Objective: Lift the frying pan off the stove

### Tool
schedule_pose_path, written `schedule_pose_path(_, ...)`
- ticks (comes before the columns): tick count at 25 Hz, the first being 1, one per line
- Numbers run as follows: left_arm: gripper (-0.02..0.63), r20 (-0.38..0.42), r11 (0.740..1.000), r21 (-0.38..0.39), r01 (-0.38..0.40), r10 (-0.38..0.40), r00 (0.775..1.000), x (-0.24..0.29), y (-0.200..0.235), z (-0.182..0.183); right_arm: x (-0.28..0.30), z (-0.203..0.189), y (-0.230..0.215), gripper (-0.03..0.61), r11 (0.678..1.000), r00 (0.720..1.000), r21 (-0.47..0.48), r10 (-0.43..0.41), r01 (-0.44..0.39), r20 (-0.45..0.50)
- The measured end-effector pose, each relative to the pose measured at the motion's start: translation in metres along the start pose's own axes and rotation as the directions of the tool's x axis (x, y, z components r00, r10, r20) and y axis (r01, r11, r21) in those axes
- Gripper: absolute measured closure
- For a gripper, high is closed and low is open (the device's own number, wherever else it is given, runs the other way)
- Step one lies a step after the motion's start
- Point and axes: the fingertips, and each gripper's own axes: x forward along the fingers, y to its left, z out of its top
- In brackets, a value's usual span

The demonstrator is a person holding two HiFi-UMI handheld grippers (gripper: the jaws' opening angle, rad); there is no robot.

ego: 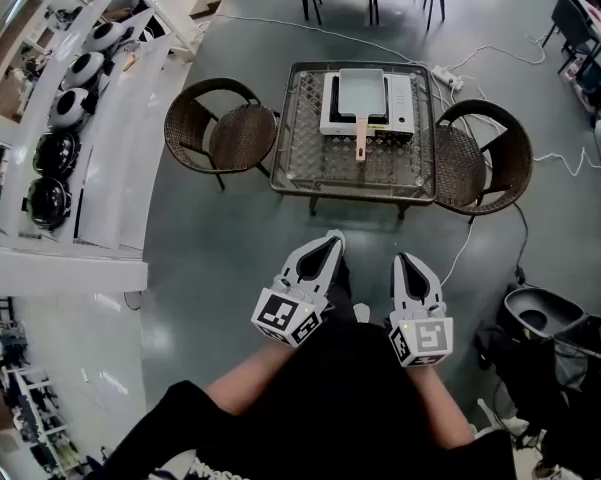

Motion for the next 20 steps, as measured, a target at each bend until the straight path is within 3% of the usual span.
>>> schedule_pose_path(6, 0.6, -0.034, 0.999, -0.036, 0.004, -0.005, 0.999, 0.035, 0.056, 0.003, 0.063, 0.011, -0.003, 0.547, 1.0, 0.998, -0.026, -0.016, 0.014, -0.069)
schedule_pose_path(13, 0.601, -0.045, 0.994, -0.097, 0.041, -0.046, 0.998, 0.091, 0.125, 0.02, 0.156, 0.052, -0.004, 0.548, 0.996, 0.993, -0.086, 0.001, -0.012, -0.121)
schedule_pose_path(20, 0.6, -0.084, 0.998, -0.066, 0.012, -0.018, 0.996, 0.125, 0.191, 0.032, 0.232, 0.071, -0.014, 0.548, 0.996, 0.992, -0.084, -0.032, 0.022, -0.125)
